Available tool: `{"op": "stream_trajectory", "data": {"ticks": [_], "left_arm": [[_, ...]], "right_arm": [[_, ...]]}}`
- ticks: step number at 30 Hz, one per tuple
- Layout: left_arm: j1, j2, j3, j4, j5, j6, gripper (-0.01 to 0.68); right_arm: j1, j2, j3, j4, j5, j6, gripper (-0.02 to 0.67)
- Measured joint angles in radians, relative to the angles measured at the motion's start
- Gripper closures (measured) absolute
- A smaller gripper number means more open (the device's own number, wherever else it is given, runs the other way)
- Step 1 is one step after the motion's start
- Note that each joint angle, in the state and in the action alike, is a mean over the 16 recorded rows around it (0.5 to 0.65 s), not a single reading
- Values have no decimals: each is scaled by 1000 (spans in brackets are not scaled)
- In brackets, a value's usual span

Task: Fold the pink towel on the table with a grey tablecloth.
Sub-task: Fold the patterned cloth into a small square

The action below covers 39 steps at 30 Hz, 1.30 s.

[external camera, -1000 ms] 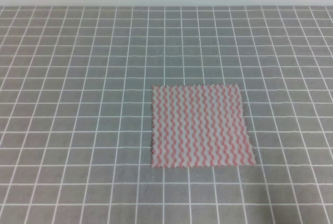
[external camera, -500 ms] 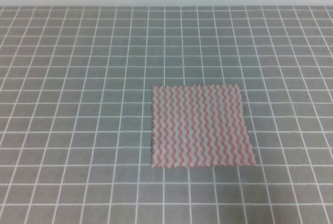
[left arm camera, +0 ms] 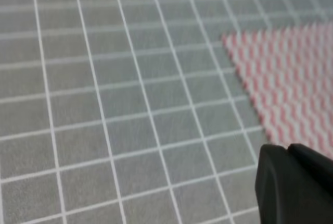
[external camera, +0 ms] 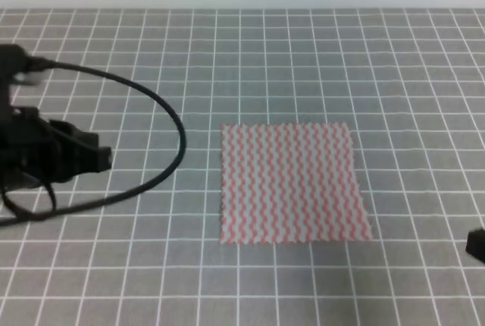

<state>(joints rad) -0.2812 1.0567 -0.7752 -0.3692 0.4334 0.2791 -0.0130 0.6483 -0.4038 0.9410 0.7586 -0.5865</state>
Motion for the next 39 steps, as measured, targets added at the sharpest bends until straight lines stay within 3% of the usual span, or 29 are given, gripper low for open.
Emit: {"op": "stream_trajectory", "data": {"ticks": [7, 22, 35, 39], "left_arm": [[-47, 143, -38, 2, 57, 93, 674], [-109, 193, -42, 14, 61, 157, 675], [-110, 187, -43, 12, 89, 154, 674], [-110, 189, -42, 12, 92, 154, 674]], "right_arm": [[68, 282, -211, -206, 69, 60, 666], [336, 775, -570, -794, 93, 532, 634], [364, 1018, -641, -768, -30, 559, 405], [364, 1071, -644, -737, -47, 559, 368]]}}
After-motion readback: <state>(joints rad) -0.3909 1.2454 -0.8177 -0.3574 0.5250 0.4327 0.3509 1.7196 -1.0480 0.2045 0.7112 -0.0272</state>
